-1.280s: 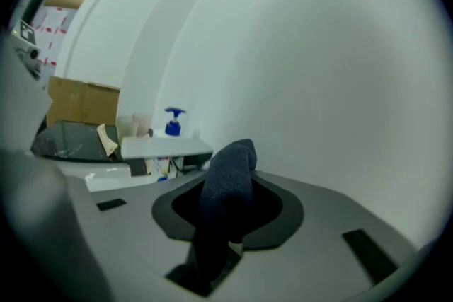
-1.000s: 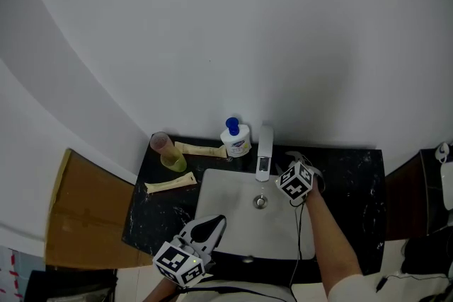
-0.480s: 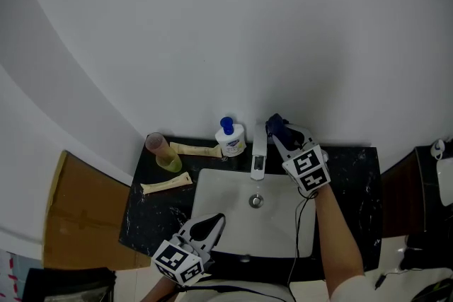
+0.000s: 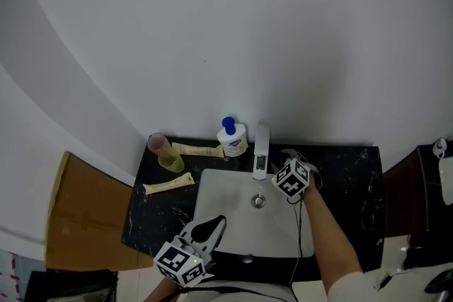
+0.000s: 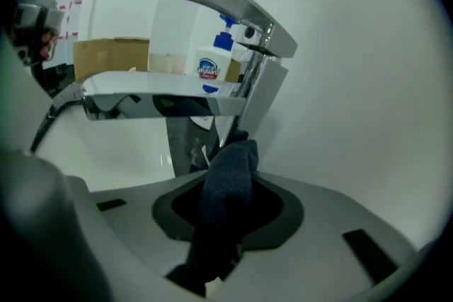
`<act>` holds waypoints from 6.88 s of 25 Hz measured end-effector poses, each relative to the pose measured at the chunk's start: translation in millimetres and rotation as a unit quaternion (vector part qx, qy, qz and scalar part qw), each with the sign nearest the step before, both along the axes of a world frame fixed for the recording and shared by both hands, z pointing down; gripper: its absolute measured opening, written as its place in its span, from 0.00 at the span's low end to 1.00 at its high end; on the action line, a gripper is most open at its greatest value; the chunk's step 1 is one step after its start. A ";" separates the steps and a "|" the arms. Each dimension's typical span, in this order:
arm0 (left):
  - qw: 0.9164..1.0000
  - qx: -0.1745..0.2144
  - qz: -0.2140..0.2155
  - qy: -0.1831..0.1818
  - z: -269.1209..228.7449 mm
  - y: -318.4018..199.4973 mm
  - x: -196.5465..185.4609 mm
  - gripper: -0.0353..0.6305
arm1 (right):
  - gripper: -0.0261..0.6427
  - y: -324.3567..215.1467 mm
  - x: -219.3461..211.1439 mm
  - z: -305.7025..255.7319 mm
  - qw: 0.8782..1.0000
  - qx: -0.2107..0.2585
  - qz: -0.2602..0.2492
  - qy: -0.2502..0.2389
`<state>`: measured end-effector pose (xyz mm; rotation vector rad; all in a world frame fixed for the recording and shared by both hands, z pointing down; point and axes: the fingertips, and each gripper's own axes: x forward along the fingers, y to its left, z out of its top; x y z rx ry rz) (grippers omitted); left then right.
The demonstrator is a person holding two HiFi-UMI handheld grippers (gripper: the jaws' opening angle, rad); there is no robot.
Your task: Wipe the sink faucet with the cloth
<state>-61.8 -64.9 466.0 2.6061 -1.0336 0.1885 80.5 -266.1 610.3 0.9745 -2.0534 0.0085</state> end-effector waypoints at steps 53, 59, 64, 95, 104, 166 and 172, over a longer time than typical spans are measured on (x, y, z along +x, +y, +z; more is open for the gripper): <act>1.000 0.014 -0.026 -0.003 -11.3 6.2 -21.6 0.06 | 0.21 -8.6 -6.6 -56.5 0.995 0.073 0.008 -0.071; 1.000 0.015 -0.014 0.005 -5.8 9.1 -14.8 0.06 | 0.21 -1.9 -4.6 -172.5 0.960 0.190 -0.016 -0.204; 1.000 0.017 -0.010 0.008 -8.9 9.3 -13.1 0.06 | 0.21 14.2 24.2 -159.9 0.953 0.185 0.046 -0.237; 0.999 0.009 -0.035 -0.004 -2.3 22.1 -19.1 0.06 | 0.21 77.7 -18.5 -27.4 0.936 -0.105 -0.114 -0.317; 0.999 0.009 -0.039 0.002 -1.5 23.8 -22.0 0.06 | 0.21 38.4 -19.7 -49.9 0.952 -0.046 -0.088 -0.290; 1.000 -0.001 -0.013 0.027 5.5 -1.2 -14.1 0.06 | 0.20 102.2 -32.6 -54.8 0.858 -0.221 -0.197 -0.419; 1.000 0.000 -0.008 0.026 4.1 -3.9 -11.0 0.06 | 0.20 98.3 -24.0 -43.4 0.878 -0.214 -0.175 -0.391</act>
